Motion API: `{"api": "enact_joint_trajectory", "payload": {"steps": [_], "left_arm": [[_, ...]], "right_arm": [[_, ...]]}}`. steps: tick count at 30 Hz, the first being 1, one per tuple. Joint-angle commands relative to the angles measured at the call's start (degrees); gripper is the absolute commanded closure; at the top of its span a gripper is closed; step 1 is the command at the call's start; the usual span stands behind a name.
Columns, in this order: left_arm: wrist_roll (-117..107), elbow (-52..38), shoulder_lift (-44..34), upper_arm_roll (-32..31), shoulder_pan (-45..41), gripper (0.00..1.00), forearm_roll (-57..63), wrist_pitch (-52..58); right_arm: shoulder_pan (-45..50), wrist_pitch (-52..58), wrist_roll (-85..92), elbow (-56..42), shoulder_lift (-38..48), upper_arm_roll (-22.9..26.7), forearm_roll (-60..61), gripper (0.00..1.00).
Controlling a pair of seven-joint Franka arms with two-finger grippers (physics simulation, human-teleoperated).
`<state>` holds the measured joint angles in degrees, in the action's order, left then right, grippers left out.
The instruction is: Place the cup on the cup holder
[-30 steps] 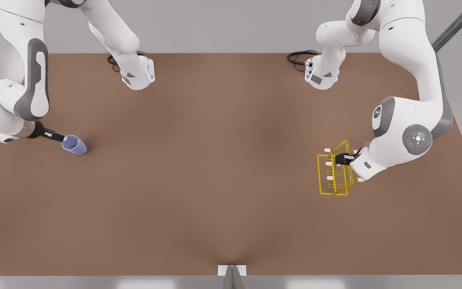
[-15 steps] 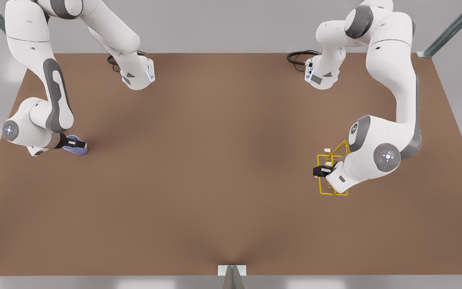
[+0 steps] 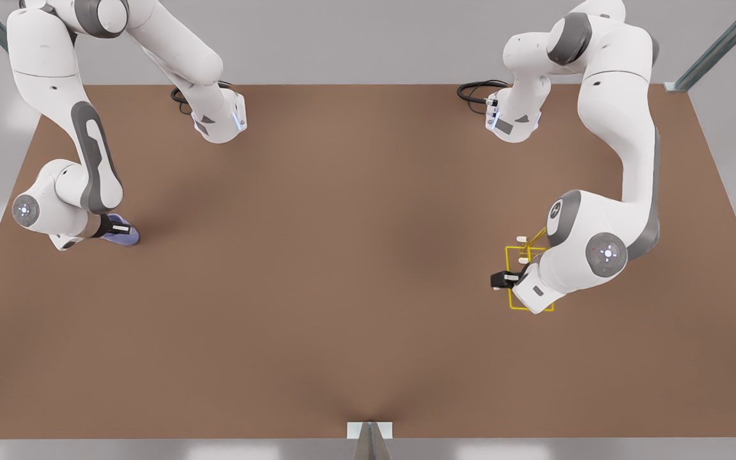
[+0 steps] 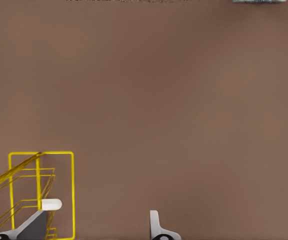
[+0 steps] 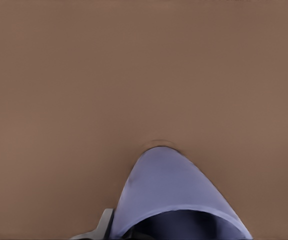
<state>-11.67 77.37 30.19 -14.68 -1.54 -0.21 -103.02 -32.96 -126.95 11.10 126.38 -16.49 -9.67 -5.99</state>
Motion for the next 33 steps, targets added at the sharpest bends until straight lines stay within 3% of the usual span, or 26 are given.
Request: {"api": "enact_joint_trajectory", "payload": {"steps": [1, 8, 12, 17, 20, 22, 24, 25, 30, 31, 33], "left_arm": [[-3.01, -0.03, -0.31, 0.0, 0.04, 0.0, 0.03, 0.36], [-3.27, 0.06, -1.1, 0.0, -0.04, 0.0, 0.3, 0.89], [-4.33, 0.41, -1.54, 0.53, 0.05, 0.0, 0.38, 0.98], [-6.0, 0.76, -2.15, 0.79, 0.04, 0.0, 0.47, 1.59], [-6.17, 0.76, -2.24, 0.88, 0.05, 0.0, 2.84, 2.38], [-6.17, 0.76, -2.33, 1.67, 0.05, 0.0, 3.9, 2.65], [-5.56, 0.76, -2.51, 2.99, 0.05, 0.0, 4.87, 3.17], [-5.56, 0.76, -2.59, 3.07, 0.05, 0.0, 4.96, 3.44], [-5.47, 0.67, -2.33, 4.22, 0.05, 0.0, 4.96, 4.14], [-5.47, 0.67, -2.16, 4.22, 0.05, 0.0, 4.96, 4.14], [-5.56, 0.67, -1.8, 4.22, 0.05, 0.0, 4.96, 4.05]], "right_arm": [[0.0, 0.21, 0.23, -0.08, 0.23, -0.08, -0.95, 0.79], [0.88, 5.22, -0.64, -3.94, 3.83, -1.31, -0.33, 0.79], [1.06, 4.6, -0.73, -9.83, 0.41, -10.19, 8.8, 0.79], [1.15, 3.73, 2.25, -16.25, -8.56, -21.09, 34.28, 0.79], [1.23, -3.66, 10.16, -17.66, -17.0, -27.94, 45.63, 0.79], [6.41, -4.62, 17.1, -23.53, -22.0, -28.56, 55.9, 0.79], [16.52, -15.7, 17.37, -30.83, -27.36, -28.56, 62.14, 0.79], [19.68, -16.14, 17.64, -34.17, -29.56, -28.56, 64.7, 0.79], [38.31, -18.86, 9.38, -58.6, -43.8, -26.46, 68.48, 0.79], [42.01, -18.95, 8.24, -60.98, -44.68, -23.99, 68.83, 0.79], [45.97, -18.78, 7.53, -64.68, -48.02, -23.99, 68.92, 0.79]]}}
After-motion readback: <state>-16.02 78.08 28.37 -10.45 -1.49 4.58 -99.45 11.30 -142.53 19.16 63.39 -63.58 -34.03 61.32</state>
